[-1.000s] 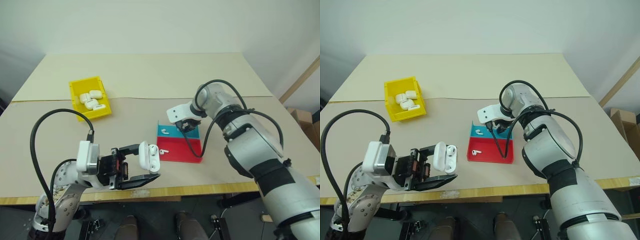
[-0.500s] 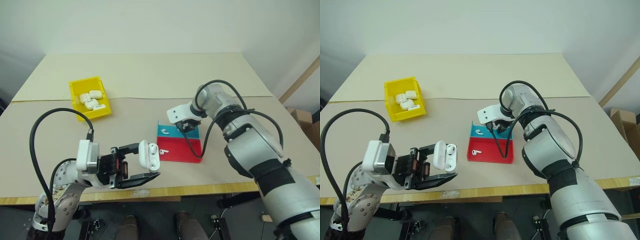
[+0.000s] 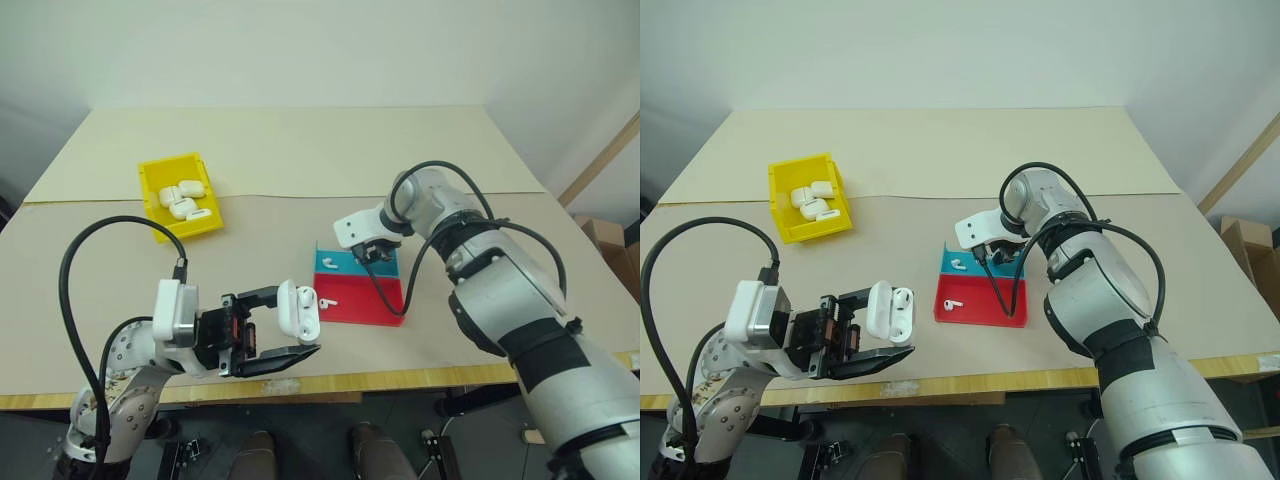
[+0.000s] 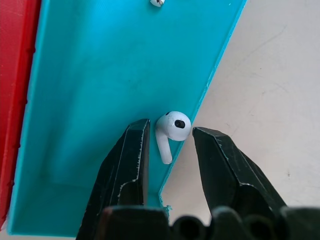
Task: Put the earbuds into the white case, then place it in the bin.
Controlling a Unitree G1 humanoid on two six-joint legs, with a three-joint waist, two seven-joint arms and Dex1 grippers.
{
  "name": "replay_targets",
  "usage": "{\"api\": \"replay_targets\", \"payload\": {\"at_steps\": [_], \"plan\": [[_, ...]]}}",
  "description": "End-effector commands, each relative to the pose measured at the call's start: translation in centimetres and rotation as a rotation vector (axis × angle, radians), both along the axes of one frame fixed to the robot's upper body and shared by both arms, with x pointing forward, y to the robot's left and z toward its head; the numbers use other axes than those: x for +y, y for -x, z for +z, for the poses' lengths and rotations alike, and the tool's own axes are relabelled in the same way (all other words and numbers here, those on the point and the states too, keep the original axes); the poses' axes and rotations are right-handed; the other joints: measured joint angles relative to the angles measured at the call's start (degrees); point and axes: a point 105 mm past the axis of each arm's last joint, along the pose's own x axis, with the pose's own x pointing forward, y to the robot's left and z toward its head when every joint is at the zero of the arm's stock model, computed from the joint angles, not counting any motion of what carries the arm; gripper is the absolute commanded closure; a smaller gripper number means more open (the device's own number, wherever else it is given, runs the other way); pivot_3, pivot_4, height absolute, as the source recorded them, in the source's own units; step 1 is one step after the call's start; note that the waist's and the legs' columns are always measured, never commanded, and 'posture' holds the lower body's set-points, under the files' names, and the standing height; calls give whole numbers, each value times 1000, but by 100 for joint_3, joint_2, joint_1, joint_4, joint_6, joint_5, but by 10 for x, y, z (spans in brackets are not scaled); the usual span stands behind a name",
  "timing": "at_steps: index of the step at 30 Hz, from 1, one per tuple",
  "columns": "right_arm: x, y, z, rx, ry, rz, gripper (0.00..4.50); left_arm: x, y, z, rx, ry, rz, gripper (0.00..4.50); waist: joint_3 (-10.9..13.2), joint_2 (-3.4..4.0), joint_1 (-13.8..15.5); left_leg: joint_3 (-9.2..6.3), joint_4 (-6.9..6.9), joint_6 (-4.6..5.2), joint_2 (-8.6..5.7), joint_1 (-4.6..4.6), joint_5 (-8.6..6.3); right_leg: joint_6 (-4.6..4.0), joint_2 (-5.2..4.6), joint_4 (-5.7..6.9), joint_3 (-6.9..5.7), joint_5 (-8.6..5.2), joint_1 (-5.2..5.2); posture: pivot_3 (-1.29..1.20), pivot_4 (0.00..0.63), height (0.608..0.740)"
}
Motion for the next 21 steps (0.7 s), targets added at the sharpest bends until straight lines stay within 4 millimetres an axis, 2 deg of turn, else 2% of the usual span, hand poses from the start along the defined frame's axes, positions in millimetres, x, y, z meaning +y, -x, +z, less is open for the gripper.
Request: {"api": "replay_targets", "payload": {"at_steps": [1,3,6,7,17,19,21], "plan": [[3,0,4,-16,-14,22,2716,-2,5,9,-49,6,-12,1681,0,0,0,0,0,0,0,0,0,0,0,0,0,0,0,0,150,740],[3,-1,4,-18,-11,22,2716,-2,5,9,-50,7,-11,1681,0,0,0,0,0,0,0,0,0,0,0,0,0,0,0,0,150,740],[3,0,3,-8,-12,25,3275,-2,5,9,-49,8,-11,1681,0,0,0,0,0,0,0,0,0,0,0,0,0,0,0,0,150,740],[4,1,3,-8,-10,30,3593,-2,5,9,-49,8,-11,1681,0,0,0,0,0,0,0,0,0,0,0,0,0,0,0,0,150,740],[4,1,1,1,-14,30,3593,-4,5,13,-54,9,-14,1681,0,0,0,0,0,0,0,1,0,0,0,1,0,0,0,0,150,740],[4,1,2,-1,-14,31,3788,-5,5,13,-55,9,-15,1681,0,0,0,0,0,0,0,1,0,0,0,2,0,0,0,0,150,740],[3,1,2,-5,-11,30,3792,-5,5,13,-55,9,-16,1681,0,0,0,0,0,0,0,1,0,0,0,1,0,0,0,0,150,740]]}}
